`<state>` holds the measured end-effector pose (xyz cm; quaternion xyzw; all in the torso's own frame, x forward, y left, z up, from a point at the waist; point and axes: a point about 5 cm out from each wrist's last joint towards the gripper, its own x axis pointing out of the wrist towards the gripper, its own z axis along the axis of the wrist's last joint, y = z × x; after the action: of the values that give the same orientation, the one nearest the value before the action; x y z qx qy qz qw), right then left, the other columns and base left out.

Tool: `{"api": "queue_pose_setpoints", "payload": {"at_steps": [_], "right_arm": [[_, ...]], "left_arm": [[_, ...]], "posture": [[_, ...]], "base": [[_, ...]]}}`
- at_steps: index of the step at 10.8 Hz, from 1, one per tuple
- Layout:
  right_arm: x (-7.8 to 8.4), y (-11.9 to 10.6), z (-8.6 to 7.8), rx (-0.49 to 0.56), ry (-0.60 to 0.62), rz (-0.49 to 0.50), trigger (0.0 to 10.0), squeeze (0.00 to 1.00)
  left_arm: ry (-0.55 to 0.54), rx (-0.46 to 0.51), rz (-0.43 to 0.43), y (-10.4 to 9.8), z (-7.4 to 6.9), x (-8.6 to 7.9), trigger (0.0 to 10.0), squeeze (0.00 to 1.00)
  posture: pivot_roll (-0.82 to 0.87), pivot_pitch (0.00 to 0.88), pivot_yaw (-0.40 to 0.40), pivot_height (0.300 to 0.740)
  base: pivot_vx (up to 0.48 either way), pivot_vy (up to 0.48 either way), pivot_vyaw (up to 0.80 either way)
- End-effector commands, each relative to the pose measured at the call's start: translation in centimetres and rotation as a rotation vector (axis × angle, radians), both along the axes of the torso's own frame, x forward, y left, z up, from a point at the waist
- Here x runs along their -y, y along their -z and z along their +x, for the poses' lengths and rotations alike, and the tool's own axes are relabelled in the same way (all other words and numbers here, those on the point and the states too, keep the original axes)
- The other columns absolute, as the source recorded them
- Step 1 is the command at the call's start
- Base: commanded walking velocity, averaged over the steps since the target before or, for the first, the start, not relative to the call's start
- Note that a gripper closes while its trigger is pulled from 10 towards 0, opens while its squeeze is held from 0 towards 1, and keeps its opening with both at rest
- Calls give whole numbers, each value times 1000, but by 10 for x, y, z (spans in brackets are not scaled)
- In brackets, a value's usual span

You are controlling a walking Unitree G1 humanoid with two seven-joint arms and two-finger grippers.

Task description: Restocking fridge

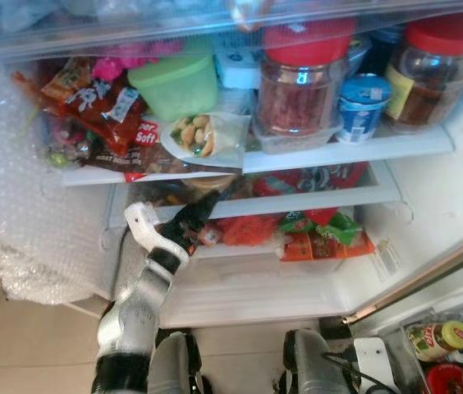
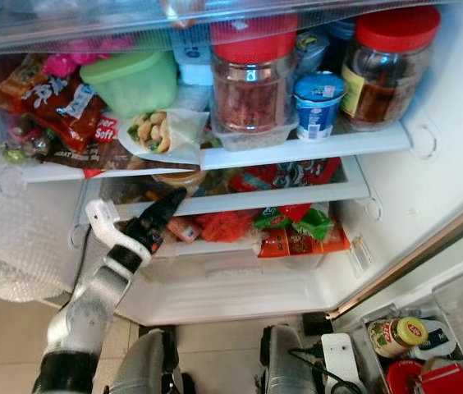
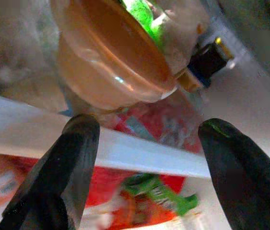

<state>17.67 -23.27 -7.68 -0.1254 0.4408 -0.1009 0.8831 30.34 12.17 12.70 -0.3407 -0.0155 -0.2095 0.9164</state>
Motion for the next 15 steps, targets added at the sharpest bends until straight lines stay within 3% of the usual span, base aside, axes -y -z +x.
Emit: {"api": "queue_pose_setpoints", "payload": {"at_steps": [1,3,4,5,6,7,9,15], "right_arm": [[2,4,-9,-27,19,9,10000,0],[1,4,-8,-24,19,12,10000,0],[1,4,-8,-24,20,12,10000,0],[0,4,-8,-24,18,14,10000,0],[0,4,-8,-22,21,15,10000,0],[-1,4,-8,-21,25,15,10000,0],[-1,4,-8,-22,26,19,10000,0],[-1,4,-9,-12,29,28,10000,0]], "left_arm": [[-30,21,90,-1,-5,-7,10000,0],[-87,122,376,-8,-12,-13,10000,0],[-168,140,519,-4,-12,-20,10000,0],[-237,104,537,4,-10,-28,10000,0],[-233,107,595,8,-9,-25,10000,0],[-236,101,584,10,-9,-23,10000,0],[-229,126,652,16,-10,-20,10000,0],[-255,75,649,34,-14,-26,10000,0]], "posture": [[-114,192,96,627],[-110,189,99,627],[-105,187,101,627],[-113,186,100,627],[-118,184,104,627],[-120,182,105,627],[-125,174,107,627],[-130,141,106,627]], "base": [[0,0,0],[0,0,0],[0,0,0],[0,0,0],[0,0,0],[-307,0,0],[-313,0,0],[-309,0,0]]}}
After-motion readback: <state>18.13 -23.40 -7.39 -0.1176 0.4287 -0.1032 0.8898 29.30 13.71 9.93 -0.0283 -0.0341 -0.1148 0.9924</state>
